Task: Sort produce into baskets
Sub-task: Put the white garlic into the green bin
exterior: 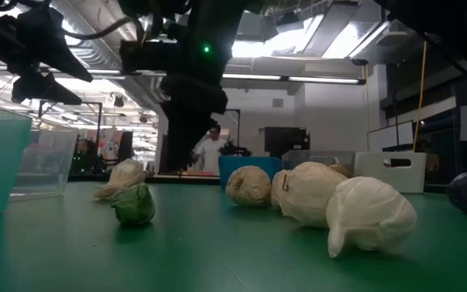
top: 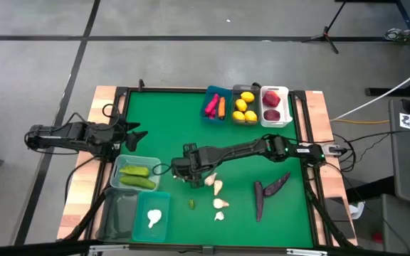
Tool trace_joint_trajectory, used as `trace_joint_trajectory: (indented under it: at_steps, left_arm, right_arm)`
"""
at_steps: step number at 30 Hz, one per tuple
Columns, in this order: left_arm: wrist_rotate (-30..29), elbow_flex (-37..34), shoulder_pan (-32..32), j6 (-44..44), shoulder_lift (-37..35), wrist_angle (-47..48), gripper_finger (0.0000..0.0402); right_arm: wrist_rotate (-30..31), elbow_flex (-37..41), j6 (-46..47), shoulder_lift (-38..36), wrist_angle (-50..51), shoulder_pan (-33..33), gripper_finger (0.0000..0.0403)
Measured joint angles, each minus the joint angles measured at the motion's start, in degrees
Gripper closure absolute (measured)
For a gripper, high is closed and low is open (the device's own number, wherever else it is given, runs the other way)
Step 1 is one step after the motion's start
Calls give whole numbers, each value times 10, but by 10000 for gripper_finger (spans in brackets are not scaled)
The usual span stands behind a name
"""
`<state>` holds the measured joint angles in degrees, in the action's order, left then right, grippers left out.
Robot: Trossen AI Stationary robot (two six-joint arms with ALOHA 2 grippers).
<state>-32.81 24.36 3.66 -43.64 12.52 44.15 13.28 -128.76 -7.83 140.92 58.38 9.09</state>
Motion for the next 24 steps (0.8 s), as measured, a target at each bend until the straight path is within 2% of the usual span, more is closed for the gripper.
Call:
trace_joint_trajectory:
  at_steps: [3,7,13,17,24]
  left_arm:
    - [0,0,0,0,0,0,73]
    - [0,0,0,0,0,0,73]
    - [0,0,0,-1,0,0,73]
    - [0,0,0,-1,0,0,73]
    - [0,0,0,-1,0,0,73]
  right_arm:
    - [12,0,-46,0,-10,-1,63]
    - [2,0,-83,3,-43,-3,51]
    - [-49,0,-138,5,-111,-2,50]
    - [-54,0,-166,5,-151,-2,57]
    - [-87,0,-176,28,-166,-19,79]
